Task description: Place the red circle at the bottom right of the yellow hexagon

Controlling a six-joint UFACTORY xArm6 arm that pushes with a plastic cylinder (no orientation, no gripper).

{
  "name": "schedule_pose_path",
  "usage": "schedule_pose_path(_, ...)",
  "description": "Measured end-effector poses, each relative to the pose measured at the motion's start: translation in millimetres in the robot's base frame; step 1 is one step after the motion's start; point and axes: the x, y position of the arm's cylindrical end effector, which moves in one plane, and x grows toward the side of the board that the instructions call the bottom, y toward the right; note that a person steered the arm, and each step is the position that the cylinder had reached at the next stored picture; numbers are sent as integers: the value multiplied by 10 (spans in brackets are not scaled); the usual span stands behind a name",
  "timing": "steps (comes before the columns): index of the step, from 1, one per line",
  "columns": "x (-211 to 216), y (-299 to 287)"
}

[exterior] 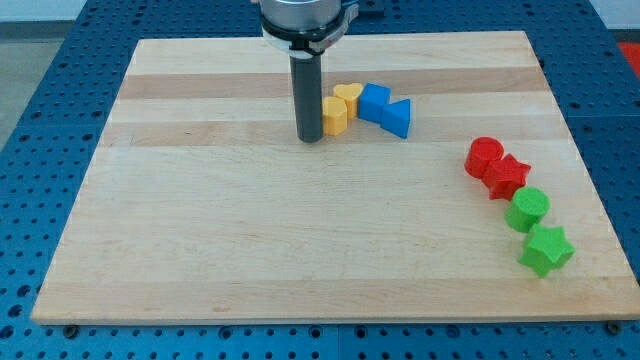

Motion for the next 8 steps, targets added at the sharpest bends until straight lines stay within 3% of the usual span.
schedule_pose_path(2,361,141)
schedule_pose_path(8,143,1562)
